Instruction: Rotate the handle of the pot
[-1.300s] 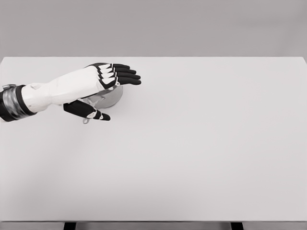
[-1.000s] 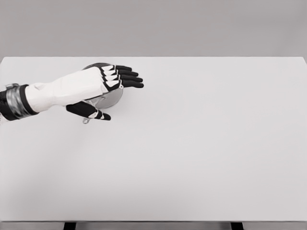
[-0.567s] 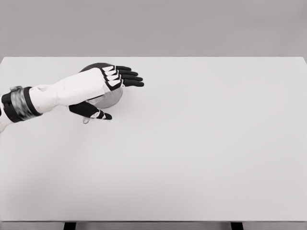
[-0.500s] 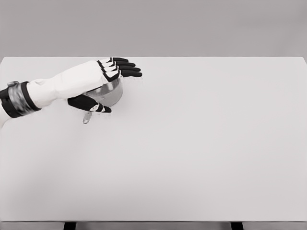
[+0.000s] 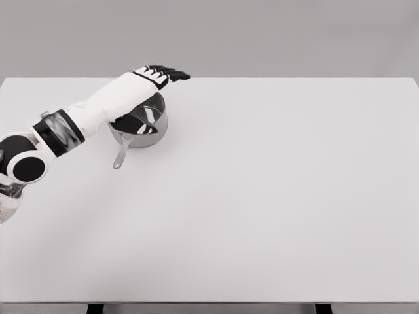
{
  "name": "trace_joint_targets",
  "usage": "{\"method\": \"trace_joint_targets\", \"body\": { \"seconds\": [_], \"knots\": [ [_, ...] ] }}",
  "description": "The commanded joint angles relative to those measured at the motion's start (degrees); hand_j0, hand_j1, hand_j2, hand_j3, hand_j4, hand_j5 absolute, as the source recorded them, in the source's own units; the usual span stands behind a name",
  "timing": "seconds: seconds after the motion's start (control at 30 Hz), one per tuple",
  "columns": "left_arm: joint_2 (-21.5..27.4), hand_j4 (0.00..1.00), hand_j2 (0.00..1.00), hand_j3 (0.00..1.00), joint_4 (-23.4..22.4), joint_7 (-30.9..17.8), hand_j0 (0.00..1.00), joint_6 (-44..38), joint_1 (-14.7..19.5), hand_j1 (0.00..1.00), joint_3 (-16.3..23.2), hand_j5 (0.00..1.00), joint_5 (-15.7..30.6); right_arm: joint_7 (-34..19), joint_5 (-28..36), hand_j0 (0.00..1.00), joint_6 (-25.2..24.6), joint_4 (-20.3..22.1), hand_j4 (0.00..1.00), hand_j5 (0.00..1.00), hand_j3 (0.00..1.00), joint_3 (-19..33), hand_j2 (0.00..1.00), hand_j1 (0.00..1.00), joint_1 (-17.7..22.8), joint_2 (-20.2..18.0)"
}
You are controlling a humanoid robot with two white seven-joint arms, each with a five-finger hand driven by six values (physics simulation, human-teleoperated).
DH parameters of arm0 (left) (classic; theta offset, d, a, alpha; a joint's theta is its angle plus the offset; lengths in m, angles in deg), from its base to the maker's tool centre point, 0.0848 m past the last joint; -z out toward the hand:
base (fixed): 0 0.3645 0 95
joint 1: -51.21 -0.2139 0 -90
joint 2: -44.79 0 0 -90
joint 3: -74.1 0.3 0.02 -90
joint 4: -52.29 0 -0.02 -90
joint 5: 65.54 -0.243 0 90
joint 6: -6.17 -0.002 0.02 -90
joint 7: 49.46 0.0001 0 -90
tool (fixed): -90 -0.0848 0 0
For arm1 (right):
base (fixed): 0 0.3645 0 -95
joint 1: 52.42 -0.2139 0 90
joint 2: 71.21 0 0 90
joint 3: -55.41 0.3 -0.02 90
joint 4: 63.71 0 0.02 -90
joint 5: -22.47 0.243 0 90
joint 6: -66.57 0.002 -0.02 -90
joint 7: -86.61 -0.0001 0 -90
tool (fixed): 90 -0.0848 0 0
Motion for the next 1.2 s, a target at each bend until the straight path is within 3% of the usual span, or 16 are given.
{"method": "trace_joint_targets", "body": {
  "seconds": [0.0, 0.4, 0.63, 1.17],
  "knots": [
    [-0.64, 1.0, 1.0, 1.0, 0.02, 0.08, 1.0, -0.91, 0.0, 1.0, 1.72, 1.0, -0.38, -0.01, -0.03, 1.0, 0.01, 0.0, 1.0, 1.0, 1.0, 0.01, 1.0, 1.0, 0.0, -0.01],
    [-3.01, 1.0, 1.0, 1.0, 0.11, 0.6, 1.0, -8.56, -1.84, 1.0, 1.99, 1.0, -8.03, -0.01, 0.06, 1.0, 0.01, 0.0, 1.0, 1.0, 1.0, 0.01, 1.0, 1.0, 0.0, -0.01],
    [-2.75, 1.0, 1.0, 1.0, 0.03, -0.27, 1.0, -8.12, -3.87, 1.0, 1.99, 1.0, -8.2, -0.01, -0.03, 1.0, 0.01, 0.0, 1.0, 1.0, 1.0, 0.01, 1.0, 1.0, 0.0, -0.01],
    [-0.55, 1.0, 1.0, 1.0, 0.02, -0.45, 1.0, -8.03, -3.78, 1.0, 1.9, 1.0, -8.55, -0.01, -0.03, 1.0, 0.01, 0.0, 1.0, 1.0, 1.0, 0.01, 1.0, 1.0, 0.0, -0.01]
  ]
}}
